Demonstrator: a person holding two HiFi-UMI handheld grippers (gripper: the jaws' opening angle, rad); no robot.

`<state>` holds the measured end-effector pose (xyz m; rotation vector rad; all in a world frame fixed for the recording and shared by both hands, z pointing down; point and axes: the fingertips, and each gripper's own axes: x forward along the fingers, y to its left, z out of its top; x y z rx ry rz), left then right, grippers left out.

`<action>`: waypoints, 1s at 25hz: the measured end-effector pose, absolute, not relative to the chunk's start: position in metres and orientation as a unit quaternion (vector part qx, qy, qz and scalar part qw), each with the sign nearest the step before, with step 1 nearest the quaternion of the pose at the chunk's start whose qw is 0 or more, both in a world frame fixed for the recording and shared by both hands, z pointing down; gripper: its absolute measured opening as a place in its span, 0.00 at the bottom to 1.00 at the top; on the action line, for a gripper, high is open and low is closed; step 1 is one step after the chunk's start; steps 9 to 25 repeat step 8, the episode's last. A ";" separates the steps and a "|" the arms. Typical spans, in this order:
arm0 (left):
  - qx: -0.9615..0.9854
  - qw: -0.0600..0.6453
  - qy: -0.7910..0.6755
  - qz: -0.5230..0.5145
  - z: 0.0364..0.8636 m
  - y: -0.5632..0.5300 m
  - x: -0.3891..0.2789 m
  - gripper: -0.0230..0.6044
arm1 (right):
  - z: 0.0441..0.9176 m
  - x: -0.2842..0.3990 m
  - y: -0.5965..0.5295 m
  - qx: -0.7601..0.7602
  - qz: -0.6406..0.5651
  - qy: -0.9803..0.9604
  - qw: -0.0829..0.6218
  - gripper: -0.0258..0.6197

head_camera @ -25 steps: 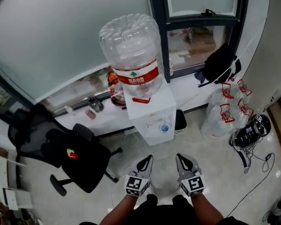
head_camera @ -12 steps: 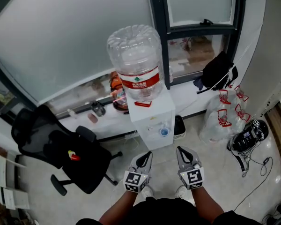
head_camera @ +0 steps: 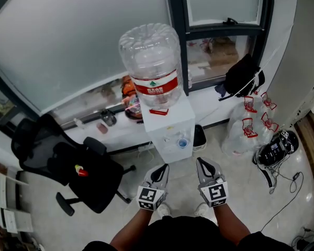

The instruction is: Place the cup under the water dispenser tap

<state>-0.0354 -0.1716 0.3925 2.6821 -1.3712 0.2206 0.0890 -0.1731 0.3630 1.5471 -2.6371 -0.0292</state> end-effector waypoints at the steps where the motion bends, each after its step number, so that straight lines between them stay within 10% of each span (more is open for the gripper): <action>1: 0.886 0.060 -0.453 0.073 0.393 -0.171 -0.035 0.06 | 0.362 0.087 -0.172 0.503 -0.014 -0.863 0.042 0.04; 25: 0.887 0.063 -0.451 0.073 0.391 -0.170 -0.034 0.06 | 0.351 0.077 -0.170 0.491 -0.031 -0.869 0.050 0.04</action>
